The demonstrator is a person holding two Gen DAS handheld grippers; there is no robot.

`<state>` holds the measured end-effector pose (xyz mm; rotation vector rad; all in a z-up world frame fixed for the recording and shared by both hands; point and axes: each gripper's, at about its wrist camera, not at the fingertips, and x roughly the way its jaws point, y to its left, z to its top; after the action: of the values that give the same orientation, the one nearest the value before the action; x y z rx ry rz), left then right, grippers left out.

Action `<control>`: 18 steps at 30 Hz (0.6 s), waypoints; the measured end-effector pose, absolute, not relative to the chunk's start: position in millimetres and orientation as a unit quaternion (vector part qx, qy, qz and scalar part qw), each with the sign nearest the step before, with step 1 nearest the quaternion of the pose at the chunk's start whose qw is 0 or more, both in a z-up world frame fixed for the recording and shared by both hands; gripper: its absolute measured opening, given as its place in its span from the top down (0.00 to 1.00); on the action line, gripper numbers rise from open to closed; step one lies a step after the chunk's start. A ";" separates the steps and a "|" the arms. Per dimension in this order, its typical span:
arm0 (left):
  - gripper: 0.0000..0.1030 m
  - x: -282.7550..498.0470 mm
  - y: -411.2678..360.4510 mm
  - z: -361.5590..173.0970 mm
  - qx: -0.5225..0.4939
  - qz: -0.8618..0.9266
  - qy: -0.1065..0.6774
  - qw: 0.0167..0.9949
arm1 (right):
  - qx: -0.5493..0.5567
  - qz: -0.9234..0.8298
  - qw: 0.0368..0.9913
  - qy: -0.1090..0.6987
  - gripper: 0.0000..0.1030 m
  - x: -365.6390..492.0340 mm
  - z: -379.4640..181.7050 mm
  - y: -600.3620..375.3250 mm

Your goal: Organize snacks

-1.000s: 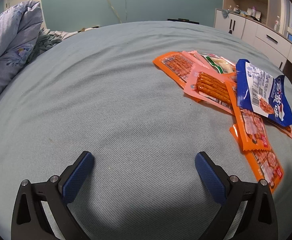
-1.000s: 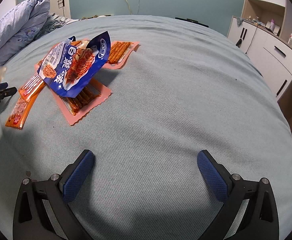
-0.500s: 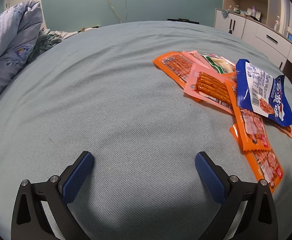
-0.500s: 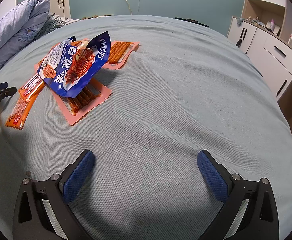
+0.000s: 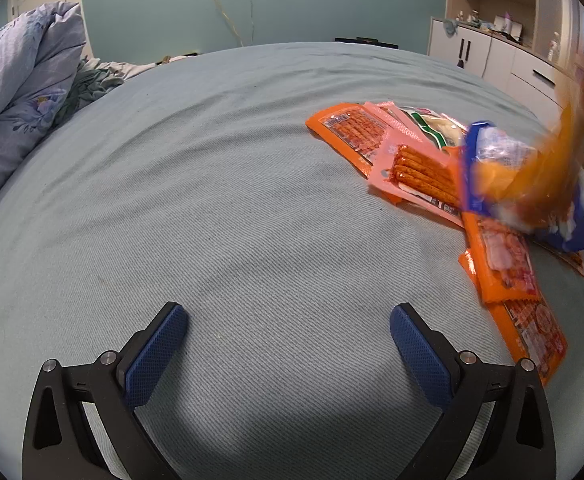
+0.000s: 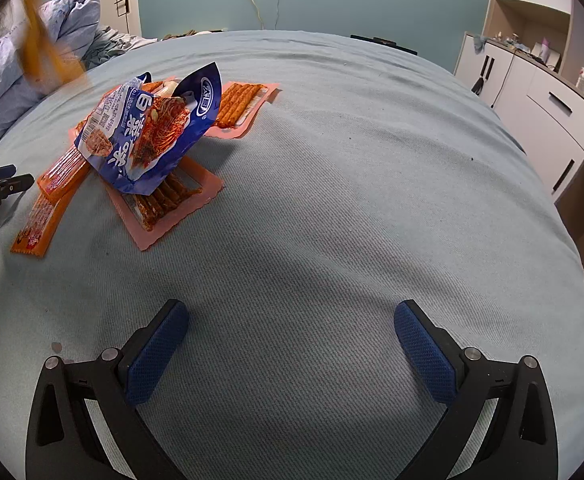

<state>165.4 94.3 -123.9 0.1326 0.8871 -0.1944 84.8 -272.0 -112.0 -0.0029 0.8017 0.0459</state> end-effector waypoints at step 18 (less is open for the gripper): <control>0.00 165.5 94.9 -123.8 0.063 -0.094 0.428 0.897 | -0.001 0.023 0.920 0.390 0.00 84.3 -110.6 -272.6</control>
<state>165.5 94.9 -123.8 0.1314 0.8872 -0.1950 84.3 -272.6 -110.6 -0.0020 0.8016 0.0464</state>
